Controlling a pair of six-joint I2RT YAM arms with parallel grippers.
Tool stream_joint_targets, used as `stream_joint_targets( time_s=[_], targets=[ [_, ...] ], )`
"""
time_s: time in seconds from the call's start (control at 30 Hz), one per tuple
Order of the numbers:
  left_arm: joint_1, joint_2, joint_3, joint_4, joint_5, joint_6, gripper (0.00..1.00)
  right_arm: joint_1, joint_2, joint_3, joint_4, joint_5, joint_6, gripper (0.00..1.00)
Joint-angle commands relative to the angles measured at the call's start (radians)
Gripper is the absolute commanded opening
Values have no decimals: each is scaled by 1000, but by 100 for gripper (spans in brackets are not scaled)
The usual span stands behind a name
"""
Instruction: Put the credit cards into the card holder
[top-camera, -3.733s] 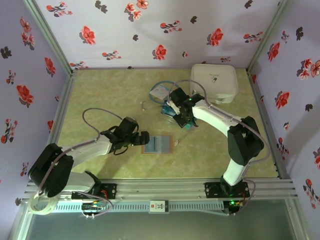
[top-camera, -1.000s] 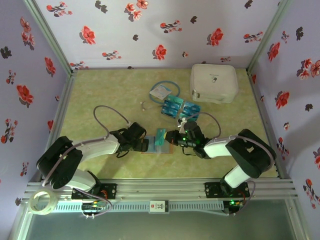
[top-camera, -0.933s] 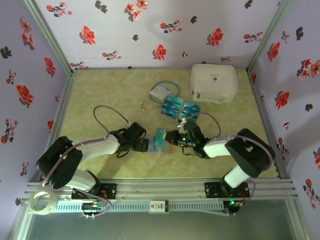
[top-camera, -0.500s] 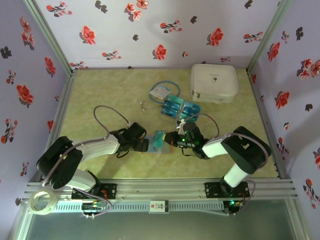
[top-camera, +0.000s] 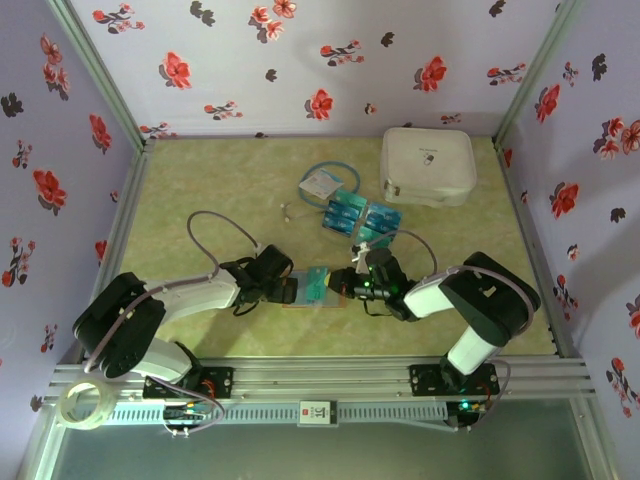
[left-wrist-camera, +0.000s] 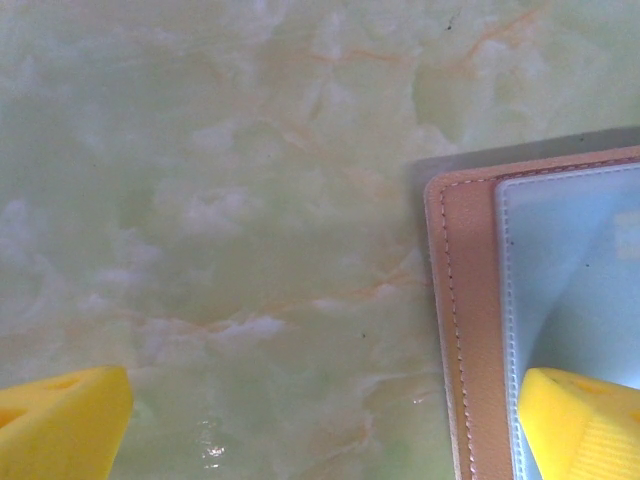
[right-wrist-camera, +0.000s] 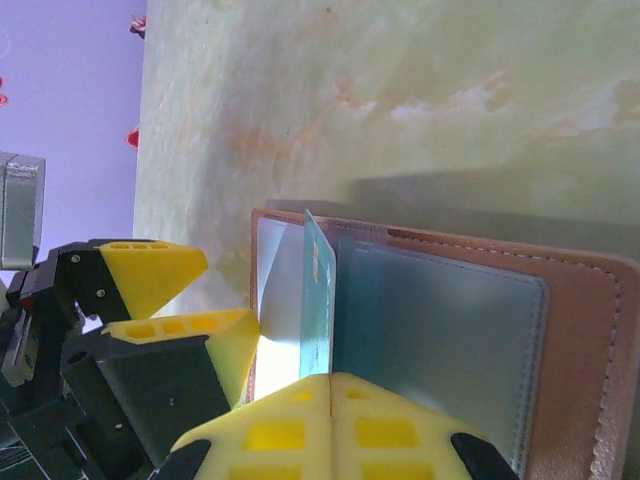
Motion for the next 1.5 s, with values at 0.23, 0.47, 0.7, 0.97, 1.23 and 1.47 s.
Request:
stream_joint_targets(
  time_s=[0.23,0.47,0.7,0.97,1.23,1.47],
  targets=[
    [-12,17,-20,-29,-26,-15,100,13,17,-34,16,-9,13,0],
    [-14,16,-23,-30,-28,-18,100,24,30,-29,14,-10,13,0],
    [-15,16,-19,-27,-28,-17,100,33,44,-21,12,-12,16,0],
    [-16,17,-21,-25,-29,-17,100,35,51,-15,5,-12,16,0],
    [-18,17,-21,-24,-29,-18,99,40,77,14,1,-17,19,0],
    [-21,18,-20,-21,-29,-20,100,51,95,44,-6,-17,22,0]
  ],
)
